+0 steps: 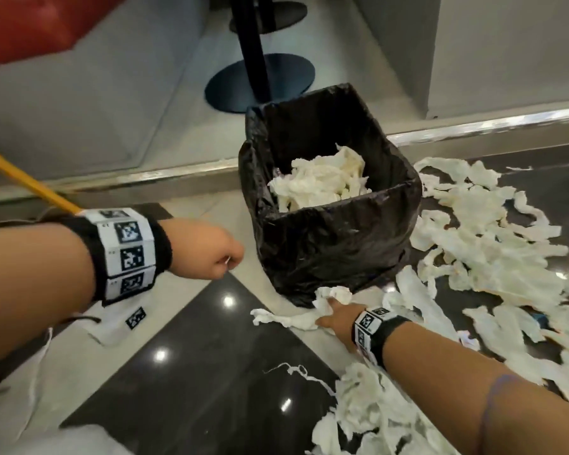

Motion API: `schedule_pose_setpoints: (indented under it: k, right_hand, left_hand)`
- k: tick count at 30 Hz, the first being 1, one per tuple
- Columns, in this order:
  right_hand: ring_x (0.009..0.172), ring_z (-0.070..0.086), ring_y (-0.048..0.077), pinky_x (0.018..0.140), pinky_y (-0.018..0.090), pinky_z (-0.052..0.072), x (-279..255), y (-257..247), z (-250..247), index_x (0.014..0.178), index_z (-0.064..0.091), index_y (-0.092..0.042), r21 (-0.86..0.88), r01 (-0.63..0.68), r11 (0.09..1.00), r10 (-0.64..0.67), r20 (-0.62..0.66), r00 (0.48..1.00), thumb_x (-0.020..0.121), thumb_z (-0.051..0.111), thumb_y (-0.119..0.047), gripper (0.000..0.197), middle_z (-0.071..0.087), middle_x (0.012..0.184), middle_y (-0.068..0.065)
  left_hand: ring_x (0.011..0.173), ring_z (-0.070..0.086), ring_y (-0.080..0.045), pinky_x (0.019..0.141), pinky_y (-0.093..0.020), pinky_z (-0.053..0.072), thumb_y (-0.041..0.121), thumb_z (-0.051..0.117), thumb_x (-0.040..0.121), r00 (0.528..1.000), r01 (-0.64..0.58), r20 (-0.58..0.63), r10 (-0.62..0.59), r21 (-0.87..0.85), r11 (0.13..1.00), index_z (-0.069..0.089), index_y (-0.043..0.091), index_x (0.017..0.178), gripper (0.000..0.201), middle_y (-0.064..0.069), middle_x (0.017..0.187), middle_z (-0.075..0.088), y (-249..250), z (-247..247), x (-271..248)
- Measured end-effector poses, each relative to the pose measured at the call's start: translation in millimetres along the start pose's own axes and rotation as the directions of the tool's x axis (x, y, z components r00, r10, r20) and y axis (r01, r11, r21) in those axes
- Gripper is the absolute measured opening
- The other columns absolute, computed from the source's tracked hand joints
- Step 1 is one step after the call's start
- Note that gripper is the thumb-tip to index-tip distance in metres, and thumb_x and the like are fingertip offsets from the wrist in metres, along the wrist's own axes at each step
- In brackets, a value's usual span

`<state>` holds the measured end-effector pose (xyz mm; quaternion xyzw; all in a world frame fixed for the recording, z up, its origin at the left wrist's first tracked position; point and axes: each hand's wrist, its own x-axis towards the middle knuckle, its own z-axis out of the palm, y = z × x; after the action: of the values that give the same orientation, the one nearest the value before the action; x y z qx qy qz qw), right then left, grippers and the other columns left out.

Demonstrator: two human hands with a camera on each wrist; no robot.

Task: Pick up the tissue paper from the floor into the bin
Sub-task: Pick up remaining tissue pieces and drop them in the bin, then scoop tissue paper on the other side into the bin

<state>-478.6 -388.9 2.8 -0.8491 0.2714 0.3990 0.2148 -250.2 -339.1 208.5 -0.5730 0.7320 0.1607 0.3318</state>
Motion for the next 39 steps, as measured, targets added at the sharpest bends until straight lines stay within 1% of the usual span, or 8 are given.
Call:
schedule_pose_setpoints:
  k: [7, 15, 18, 22, 26, 31, 36, 39]
  right_hand:
    - [0.114, 0.055, 0.034, 0.096, 0.039, 0.045, 16, -4, 24, 0.124, 0.052, -0.004, 0.162, -0.065, 0.985, 0.111, -0.295, 0.949, 0.096, 0.036, -0.007, 0.032, 0.053, 0.127, 0.019]
    - [0.098, 0.059, 0.033, 0.08, 0.034, 0.041, -18, 26, 8, 0.103, 0.058, -0.004, 0.713, 0.063, 0.698, 0.471, -0.524, 0.71, 0.098, 0.04, -0.018, 0.023, 0.063, 0.102, 0.019]
    - [0.088, 0.057, 0.031, 0.077, 0.036, 0.043, -32, 36, 4, 0.085, 0.056, -0.004, 0.778, 0.072, 0.624, 0.552, -0.504, 0.664, 0.095, 0.044, -0.022, 0.023, 0.061, 0.087, 0.014]
    - [0.084, 0.057, 0.02, 0.08, 0.036, 0.048, -47, 35, 12, 0.082, 0.057, -0.029, 0.715, 0.026, 0.698, 0.385, -0.406, 0.829, 0.081, 0.053, -0.035, 0.007, 0.061, 0.087, -0.001]
    - [0.097, 0.057, 0.024, 0.079, 0.034, 0.044, -42, 12, 46, 0.124, 0.044, -0.026, 0.295, -0.113, 0.949, 0.132, -0.047, 0.99, 0.077, 0.064, -0.048, 0.056, 0.058, 0.105, 0.003]
    - [0.109, 0.058, 0.033, 0.089, 0.039, 0.047, -24, -12, 63, 0.118, 0.055, -0.008, 0.095, -0.084, 0.992, 0.088, -0.04, 0.995, 0.091, 0.05, -0.023, 0.032, 0.06, 0.117, 0.014]
    - [0.114, 0.053, 0.027, 0.092, 0.031, 0.043, -22, -10, 25, 0.126, 0.053, -0.008, 0.486, -0.099, 0.868, 0.273, -0.301, 0.914, 0.087, 0.056, -0.033, 0.046, 0.052, 0.125, 0.012]
    - [0.121, 0.051, 0.026, 0.095, 0.027, 0.039, -22, -11, 6, 0.134, 0.046, -0.009, 0.73, -0.028, 0.682, 0.399, -0.34, 0.851, 0.088, 0.058, -0.029, 0.051, 0.052, 0.132, 0.01]
  left_hand:
    - [0.089, 0.053, -0.022, 0.076, -0.033, 0.044, 0.018, 0.048, 0.085, 0.998, -0.065, -0.03, 0.059, -0.242, 0.968, 0.057, 0.019, 0.108, 0.024, 0.0, 0.095, 0.055, 21, 87, 98]
    - [0.137, 0.016, -0.037, 0.111, -0.052, 0.027, 0.041, 0.069, 0.073, 0.992, -0.108, 0.029, 0.122, -0.295, 0.949, 0.019, 0.043, 0.14, 0.083, -0.005, 0.156, 0.003, 105, 185, 153]
    - [0.133, 0.023, -0.034, 0.11, -0.047, 0.027, 0.035, 0.055, 0.086, 0.995, -0.095, -0.038, 0.088, -0.366, 0.926, 0.03, 0.035, 0.135, 0.055, -0.006, 0.153, 0.012, 115, 194, 157]
    - [0.118, 0.048, -0.028, 0.102, -0.035, 0.037, 0.026, 0.029, 0.098, 0.987, -0.16, -0.1, 0.126, -0.506, 0.848, 0.045, 0.014, 0.12, 0.029, -0.01, 0.129, 0.046, 105, 179, 155]
    - [0.114, 0.053, -0.029, 0.098, -0.037, 0.038, 0.037, 0.021, 0.1, 0.999, 0.011, -0.015, -0.032, -0.73, 0.684, 0.048, 0.011, 0.124, 0.044, -0.012, 0.126, 0.055, 92, 174, 153]
    - [0.097, 0.056, -0.029, 0.074, -0.03, 0.034, 0.035, 0.033, 0.099, 0.994, -0.039, -0.106, -0.024, -0.554, 0.831, 0.053, 0.007, 0.101, 0.035, -0.015, 0.106, 0.061, 72, 175, 147]
    - [0.077, 0.047, -0.017, 0.067, -0.027, 0.036, 0.056, 0.047, 0.088, 0.983, -0.091, -0.182, 0.011, -0.44, 0.893, 0.05, 0.017, 0.081, 0.04, -0.001, 0.088, 0.05, 64, 173, 139]
    - [0.078, 0.047, -0.013, 0.065, -0.024, 0.036, 0.06, 0.062, 0.076, 0.969, -0.194, -0.24, 0.062, -0.58, 0.791, 0.046, 0.022, 0.076, 0.041, 0.004, 0.085, 0.049, 70, 168, 137]
